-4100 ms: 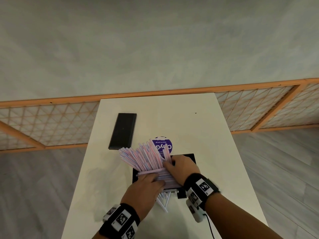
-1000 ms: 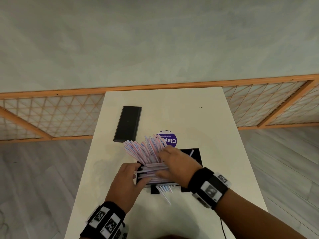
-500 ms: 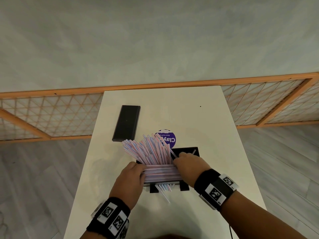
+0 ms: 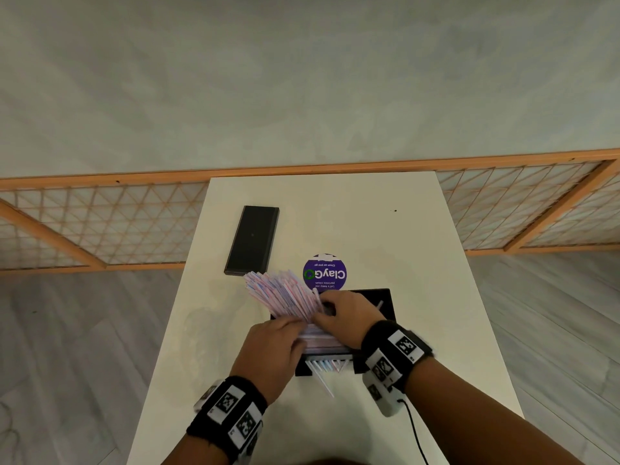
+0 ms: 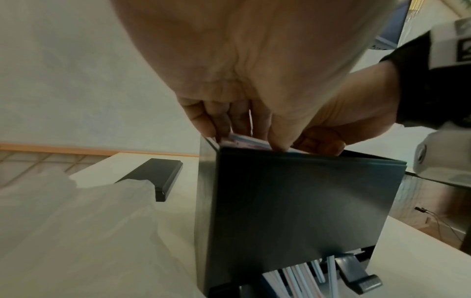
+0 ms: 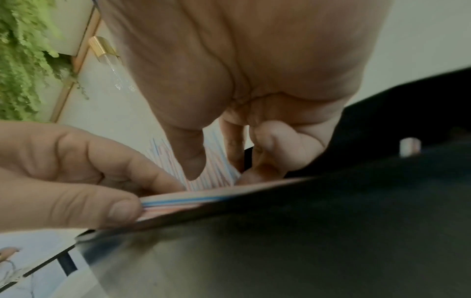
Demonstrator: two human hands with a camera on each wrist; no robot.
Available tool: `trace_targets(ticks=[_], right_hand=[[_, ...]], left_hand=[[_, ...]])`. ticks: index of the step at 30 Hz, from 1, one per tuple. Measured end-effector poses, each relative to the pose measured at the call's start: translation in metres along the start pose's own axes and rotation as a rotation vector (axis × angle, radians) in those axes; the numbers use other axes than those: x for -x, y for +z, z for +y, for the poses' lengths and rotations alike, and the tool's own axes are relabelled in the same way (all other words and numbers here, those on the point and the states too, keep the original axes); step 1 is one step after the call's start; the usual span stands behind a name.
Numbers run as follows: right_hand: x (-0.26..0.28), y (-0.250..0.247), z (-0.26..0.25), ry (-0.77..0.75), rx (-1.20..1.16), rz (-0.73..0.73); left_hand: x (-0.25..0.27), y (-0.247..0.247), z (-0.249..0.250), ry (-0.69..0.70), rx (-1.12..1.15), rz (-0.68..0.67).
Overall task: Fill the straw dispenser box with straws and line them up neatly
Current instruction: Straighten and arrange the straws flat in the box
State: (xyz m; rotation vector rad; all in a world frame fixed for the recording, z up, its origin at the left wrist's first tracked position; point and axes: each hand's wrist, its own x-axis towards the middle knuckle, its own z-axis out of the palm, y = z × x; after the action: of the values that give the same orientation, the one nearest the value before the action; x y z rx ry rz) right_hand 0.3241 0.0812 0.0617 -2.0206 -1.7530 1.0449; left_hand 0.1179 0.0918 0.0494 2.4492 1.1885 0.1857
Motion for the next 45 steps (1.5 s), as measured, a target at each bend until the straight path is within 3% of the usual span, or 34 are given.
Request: trace_targets(ticks=[6, 10, 19, 23, 26, 33, 38, 45], right_hand=[[-0.018, 0.012, 0.002, 0.025, 0.043, -0.063], [-0.011, 0.003, 0.007, 0.014, 0.048, 0.007], [0.036, -0.057, -0.019, -0.303, 0.017, 0.242], [0.048, -0.079, -0.039, -0.403, 0.145, 0.234], [0.049, -0.078, -0.050, -0.412, 0.307, 0.196], [0.026, -0.023, -0.053, -0.305, 0.619, -0.052], [0.017, 0.004, -0.040, -0.245, 0.677, -0.067], [0.017, 0.011, -0.014, -0.191, 0.624, -0.019]], left_hand=[[-0.001, -0.001, 0.004, -0.013, -0.054, -0.062], [0.000, -0.001, 0.005, -0.009, -0.074, -0.052], [-0.001, -0.002, 0.003, -0.008, -0.105, -0.062], [0.000, -0.001, 0.000, 0.013, -0.056, -0.072], [0.001, -0.003, -0.001, 0.013, 0.054, -0.007], [0.018, -0.013, -0.010, -0.230, 0.125, 0.215], [0.028, -0.019, -0.012, -0.534, 0.431, 0.118], [0.022, -0.018, -0.012, -0.493, 0.490, 0.083]])
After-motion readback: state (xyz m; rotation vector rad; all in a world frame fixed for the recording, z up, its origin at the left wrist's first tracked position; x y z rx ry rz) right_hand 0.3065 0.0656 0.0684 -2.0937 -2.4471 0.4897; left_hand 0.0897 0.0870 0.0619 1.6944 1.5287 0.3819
